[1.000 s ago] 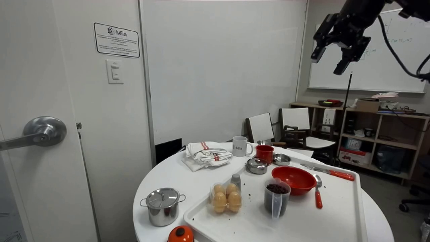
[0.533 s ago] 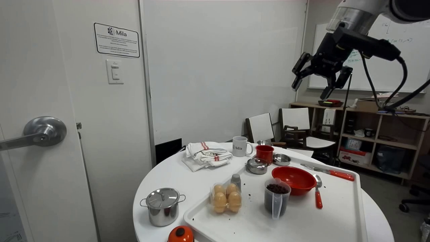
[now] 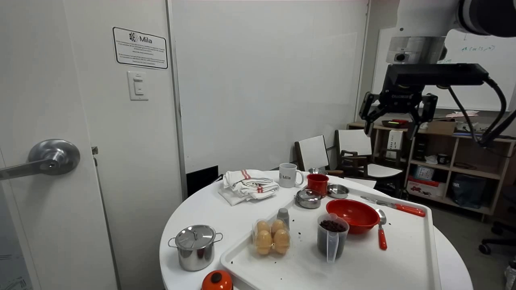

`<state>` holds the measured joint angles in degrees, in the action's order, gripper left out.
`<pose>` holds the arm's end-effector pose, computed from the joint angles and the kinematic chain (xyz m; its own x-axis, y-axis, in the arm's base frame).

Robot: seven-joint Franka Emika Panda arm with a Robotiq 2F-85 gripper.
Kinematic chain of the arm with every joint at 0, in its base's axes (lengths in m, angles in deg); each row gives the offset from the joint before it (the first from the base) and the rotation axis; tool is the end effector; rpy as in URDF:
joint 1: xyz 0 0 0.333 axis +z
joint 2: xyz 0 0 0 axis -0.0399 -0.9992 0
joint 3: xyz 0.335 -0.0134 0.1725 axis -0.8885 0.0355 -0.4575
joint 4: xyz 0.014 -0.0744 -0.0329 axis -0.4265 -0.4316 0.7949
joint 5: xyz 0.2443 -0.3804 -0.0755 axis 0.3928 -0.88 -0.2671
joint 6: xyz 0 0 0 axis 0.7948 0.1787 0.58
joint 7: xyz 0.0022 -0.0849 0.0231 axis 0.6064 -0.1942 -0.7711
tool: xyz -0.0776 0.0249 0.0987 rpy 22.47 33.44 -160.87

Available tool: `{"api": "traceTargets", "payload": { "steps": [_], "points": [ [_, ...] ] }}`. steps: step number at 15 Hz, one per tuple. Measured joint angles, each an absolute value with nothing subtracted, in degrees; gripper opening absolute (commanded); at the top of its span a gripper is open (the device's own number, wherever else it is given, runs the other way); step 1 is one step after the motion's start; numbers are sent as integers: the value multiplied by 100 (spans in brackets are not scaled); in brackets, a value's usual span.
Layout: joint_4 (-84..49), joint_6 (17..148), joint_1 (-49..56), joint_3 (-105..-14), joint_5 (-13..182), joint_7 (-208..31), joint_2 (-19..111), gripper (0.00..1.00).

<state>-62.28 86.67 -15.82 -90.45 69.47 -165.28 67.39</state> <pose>0.5351 0.0787 0.3483 0.4948 -0.8274 0.2656 -0.8554 -0.5176 -0.0192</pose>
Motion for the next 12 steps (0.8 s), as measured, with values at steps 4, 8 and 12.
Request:
{"api": "traceTargets", "payload": {
  "steps": [4,8,12],
  "points": [
    [-6218,8661,-922,-8312,6925,-16535,6675,100],
    [-6212,8655,-326,-7786,6659,-16553,6420,100],
    [-6024,8657,229,-7532,6481,-16720,5717,100]
  ]
}}
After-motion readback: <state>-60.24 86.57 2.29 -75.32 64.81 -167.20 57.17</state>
